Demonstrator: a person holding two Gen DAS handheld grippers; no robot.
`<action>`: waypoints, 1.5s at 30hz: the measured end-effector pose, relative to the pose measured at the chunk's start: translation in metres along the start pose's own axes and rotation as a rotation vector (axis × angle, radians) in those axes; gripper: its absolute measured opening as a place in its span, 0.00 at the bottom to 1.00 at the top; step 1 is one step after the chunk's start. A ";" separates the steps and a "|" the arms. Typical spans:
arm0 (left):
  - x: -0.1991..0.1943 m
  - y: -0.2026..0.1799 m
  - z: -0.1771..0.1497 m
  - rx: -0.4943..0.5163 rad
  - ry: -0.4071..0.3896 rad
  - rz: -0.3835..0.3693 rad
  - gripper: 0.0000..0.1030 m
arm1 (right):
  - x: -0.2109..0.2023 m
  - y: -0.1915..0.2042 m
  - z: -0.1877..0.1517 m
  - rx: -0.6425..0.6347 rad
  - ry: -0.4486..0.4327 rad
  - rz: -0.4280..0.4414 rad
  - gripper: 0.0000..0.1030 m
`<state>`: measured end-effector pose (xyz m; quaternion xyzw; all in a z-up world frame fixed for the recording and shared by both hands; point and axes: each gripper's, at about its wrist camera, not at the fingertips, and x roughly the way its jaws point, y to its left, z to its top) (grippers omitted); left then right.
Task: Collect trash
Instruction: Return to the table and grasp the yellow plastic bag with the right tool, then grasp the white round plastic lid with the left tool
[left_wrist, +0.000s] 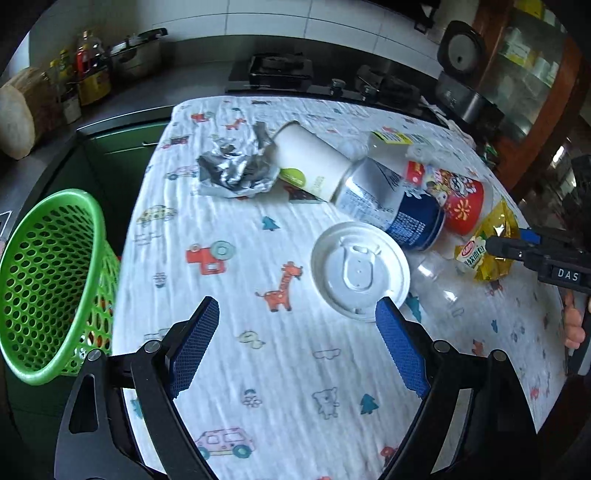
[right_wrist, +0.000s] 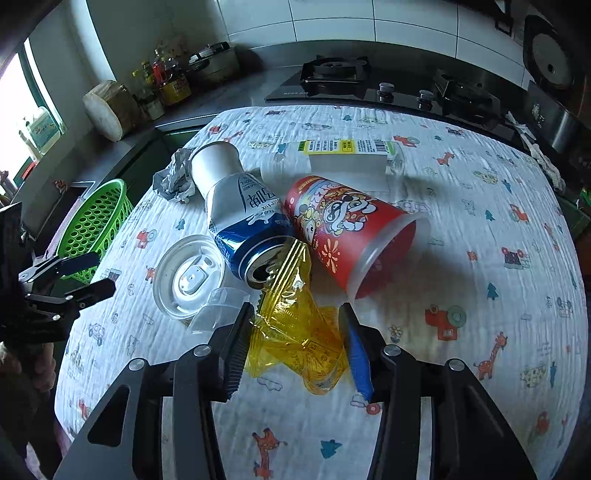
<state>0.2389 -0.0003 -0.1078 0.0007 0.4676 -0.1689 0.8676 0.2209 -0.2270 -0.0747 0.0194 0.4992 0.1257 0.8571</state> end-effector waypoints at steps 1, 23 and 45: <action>0.005 -0.006 0.001 0.017 0.005 -0.001 0.88 | -0.003 -0.001 -0.002 0.003 -0.004 0.001 0.40; 0.071 -0.062 0.016 0.353 0.106 -0.010 0.95 | -0.038 -0.010 -0.017 0.030 -0.039 0.014 0.37; 0.029 -0.029 0.013 0.290 -0.034 0.035 0.88 | -0.039 0.026 -0.001 -0.050 -0.049 0.048 0.37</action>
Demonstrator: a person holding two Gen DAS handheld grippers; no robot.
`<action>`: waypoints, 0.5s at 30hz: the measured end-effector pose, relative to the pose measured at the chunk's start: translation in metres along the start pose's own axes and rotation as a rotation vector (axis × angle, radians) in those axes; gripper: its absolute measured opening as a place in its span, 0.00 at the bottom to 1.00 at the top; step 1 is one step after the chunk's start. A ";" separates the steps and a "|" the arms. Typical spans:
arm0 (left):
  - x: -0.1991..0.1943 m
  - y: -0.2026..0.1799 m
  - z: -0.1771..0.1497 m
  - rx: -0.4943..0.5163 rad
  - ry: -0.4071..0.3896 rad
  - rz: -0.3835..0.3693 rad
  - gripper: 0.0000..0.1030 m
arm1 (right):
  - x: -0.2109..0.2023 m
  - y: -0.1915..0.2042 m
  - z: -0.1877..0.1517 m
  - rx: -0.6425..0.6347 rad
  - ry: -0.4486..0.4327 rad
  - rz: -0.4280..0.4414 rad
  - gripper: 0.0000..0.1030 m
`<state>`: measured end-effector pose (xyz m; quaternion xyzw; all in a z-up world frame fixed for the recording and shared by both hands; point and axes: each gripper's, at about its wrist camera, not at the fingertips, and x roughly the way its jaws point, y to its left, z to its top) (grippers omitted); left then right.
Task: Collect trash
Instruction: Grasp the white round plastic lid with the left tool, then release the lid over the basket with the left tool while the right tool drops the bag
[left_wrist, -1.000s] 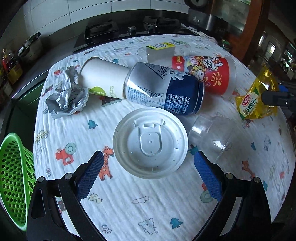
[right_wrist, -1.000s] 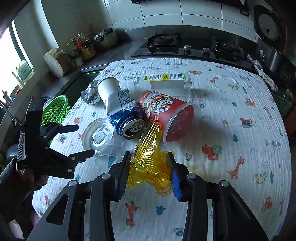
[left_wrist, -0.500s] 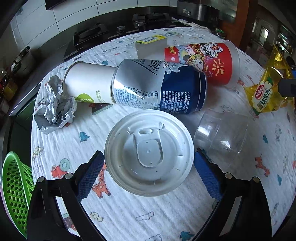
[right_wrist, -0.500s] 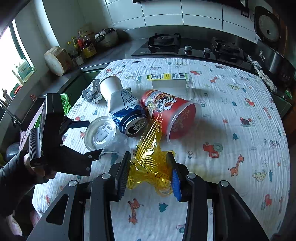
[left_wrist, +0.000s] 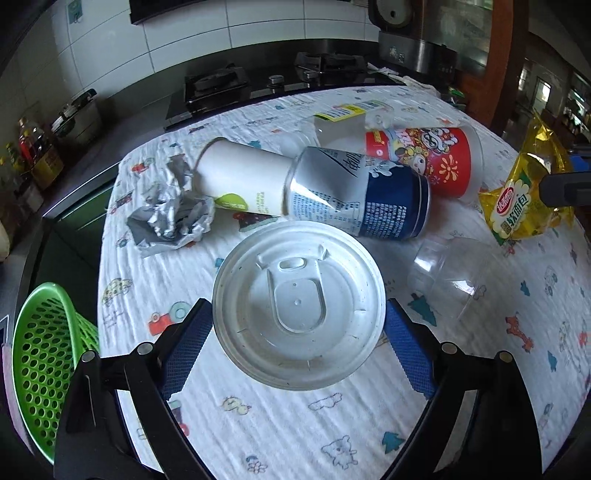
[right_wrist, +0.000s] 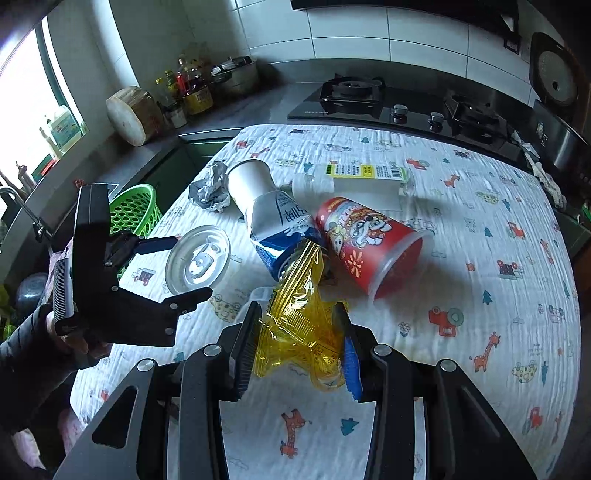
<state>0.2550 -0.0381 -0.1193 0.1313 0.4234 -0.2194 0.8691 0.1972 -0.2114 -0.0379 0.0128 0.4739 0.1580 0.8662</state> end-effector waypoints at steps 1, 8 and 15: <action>-0.007 0.006 -0.002 -0.015 -0.010 0.011 0.88 | 0.001 0.004 0.003 -0.009 -0.002 0.007 0.37; -0.054 0.065 -0.018 -0.147 -0.071 0.122 0.88 | 0.016 0.048 0.027 -0.087 -0.008 0.074 0.37; -0.084 0.144 -0.047 -0.308 -0.078 0.245 0.88 | 0.036 0.106 0.055 -0.171 -0.014 0.147 0.37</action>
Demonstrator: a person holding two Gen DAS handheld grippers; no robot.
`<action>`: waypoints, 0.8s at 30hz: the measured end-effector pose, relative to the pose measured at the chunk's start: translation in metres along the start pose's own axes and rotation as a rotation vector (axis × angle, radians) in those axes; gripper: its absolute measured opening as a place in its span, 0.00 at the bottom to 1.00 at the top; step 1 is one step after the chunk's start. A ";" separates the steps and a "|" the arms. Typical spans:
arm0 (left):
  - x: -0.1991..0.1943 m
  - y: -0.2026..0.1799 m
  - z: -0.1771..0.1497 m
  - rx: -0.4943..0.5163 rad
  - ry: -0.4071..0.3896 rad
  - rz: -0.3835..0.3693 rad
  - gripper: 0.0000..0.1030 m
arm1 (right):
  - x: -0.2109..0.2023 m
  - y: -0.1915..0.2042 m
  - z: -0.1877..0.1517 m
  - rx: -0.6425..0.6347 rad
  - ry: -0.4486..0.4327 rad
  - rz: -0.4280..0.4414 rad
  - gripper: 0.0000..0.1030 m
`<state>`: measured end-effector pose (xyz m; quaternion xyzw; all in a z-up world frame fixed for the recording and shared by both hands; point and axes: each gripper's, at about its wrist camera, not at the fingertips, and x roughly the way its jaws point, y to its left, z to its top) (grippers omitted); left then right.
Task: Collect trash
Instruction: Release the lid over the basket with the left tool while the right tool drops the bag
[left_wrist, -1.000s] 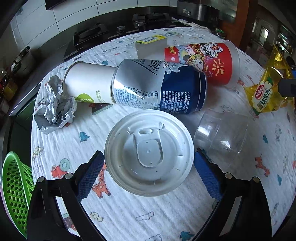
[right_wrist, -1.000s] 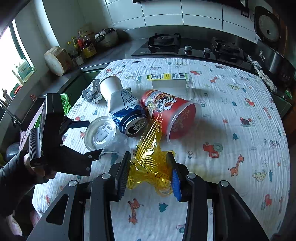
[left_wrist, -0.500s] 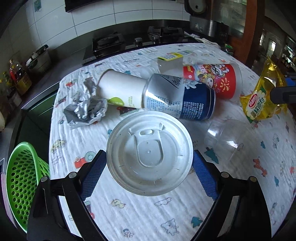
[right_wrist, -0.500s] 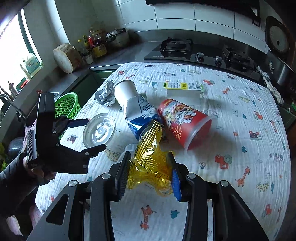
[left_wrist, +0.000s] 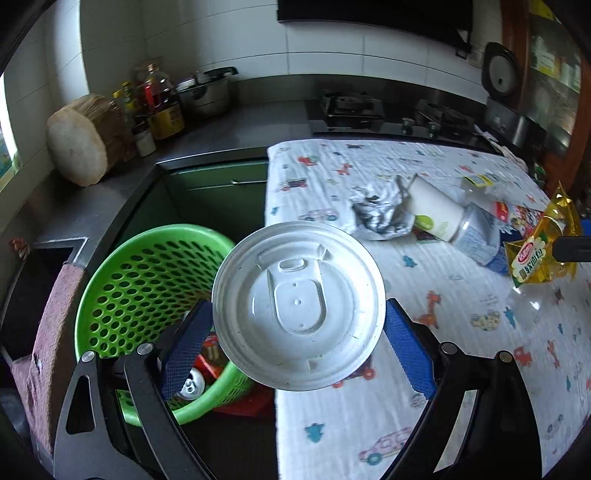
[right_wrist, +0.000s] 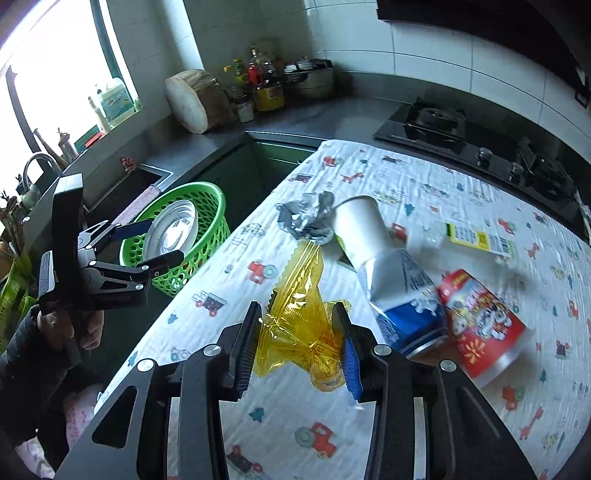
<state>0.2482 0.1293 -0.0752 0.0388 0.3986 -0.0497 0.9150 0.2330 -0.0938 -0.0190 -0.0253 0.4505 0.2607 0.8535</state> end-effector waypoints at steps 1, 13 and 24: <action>0.000 0.013 -0.001 -0.022 0.003 0.017 0.88 | 0.004 0.007 0.005 -0.010 -0.001 0.010 0.37; 0.020 0.114 -0.019 -0.177 0.054 0.110 0.89 | 0.069 0.083 0.064 -0.081 0.020 0.084 0.37; 0.034 0.149 -0.032 -0.246 0.074 0.109 0.91 | 0.131 0.134 0.107 -0.113 0.057 0.141 0.37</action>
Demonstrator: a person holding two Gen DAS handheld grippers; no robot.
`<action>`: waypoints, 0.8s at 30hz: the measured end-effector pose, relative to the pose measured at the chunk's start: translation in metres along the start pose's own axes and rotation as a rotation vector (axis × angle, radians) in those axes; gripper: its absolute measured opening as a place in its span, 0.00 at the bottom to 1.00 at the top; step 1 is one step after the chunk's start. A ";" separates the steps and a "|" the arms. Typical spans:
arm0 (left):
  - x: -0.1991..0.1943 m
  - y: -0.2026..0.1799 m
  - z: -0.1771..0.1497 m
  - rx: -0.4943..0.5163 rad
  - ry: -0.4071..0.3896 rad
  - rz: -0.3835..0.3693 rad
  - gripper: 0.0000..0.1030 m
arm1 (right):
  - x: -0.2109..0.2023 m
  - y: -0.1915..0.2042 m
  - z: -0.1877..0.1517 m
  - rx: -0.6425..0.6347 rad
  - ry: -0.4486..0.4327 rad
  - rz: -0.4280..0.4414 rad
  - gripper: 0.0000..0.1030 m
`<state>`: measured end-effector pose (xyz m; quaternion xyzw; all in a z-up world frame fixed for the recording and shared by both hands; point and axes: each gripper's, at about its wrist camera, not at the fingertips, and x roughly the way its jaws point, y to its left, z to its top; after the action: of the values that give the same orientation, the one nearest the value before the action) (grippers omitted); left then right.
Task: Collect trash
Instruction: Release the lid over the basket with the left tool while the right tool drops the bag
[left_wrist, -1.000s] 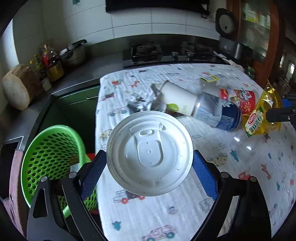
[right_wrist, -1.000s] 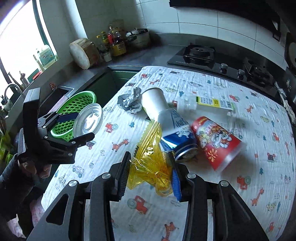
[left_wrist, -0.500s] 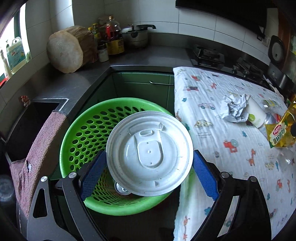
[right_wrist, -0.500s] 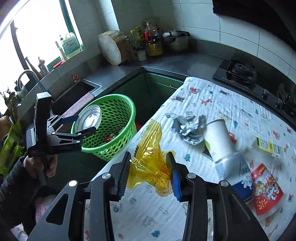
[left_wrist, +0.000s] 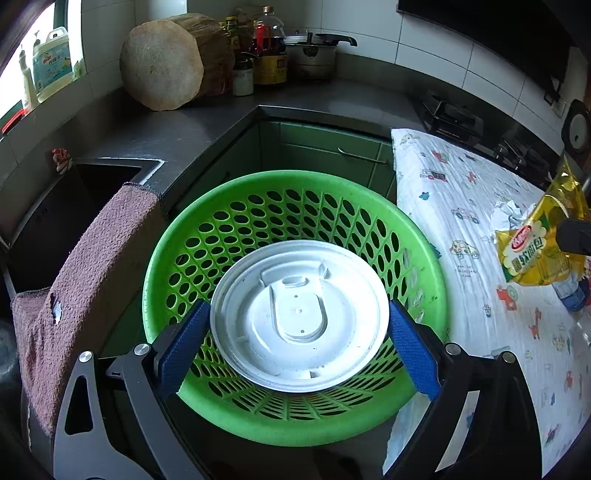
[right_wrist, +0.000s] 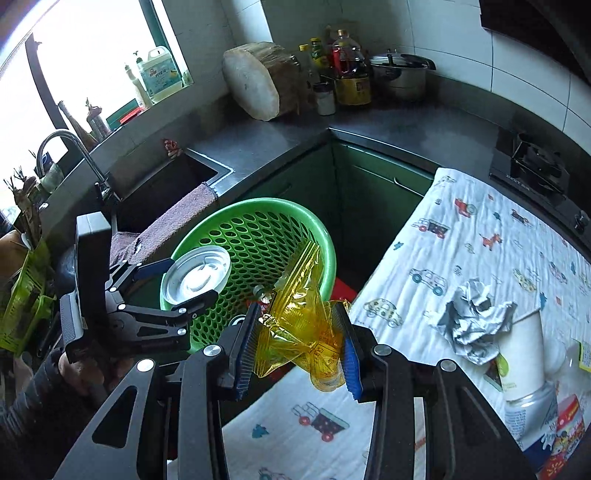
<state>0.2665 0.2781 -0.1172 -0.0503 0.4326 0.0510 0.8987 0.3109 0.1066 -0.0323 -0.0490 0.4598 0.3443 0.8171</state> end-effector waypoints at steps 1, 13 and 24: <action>-0.001 0.002 -0.001 -0.004 0.000 0.001 0.91 | 0.006 0.001 0.004 0.004 0.004 0.009 0.37; -0.009 0.031 -0.007 -0.066 -0.013 0.008 0.93 | 0.062 0.029 0.033 -0.009 0.042 0.050 0.38; -0.017 0.037 -0.014 -0.072 -0.017 0.009 0.93 | 0.077 0.039 0.039 0.011 0.042 0.091 0.52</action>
<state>0.2404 0.3118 -0.1140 -0.0800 0.4230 0.0712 0.8998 0.3420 0.1917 -0.0614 -0.0310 0.4806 0.3774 0.7910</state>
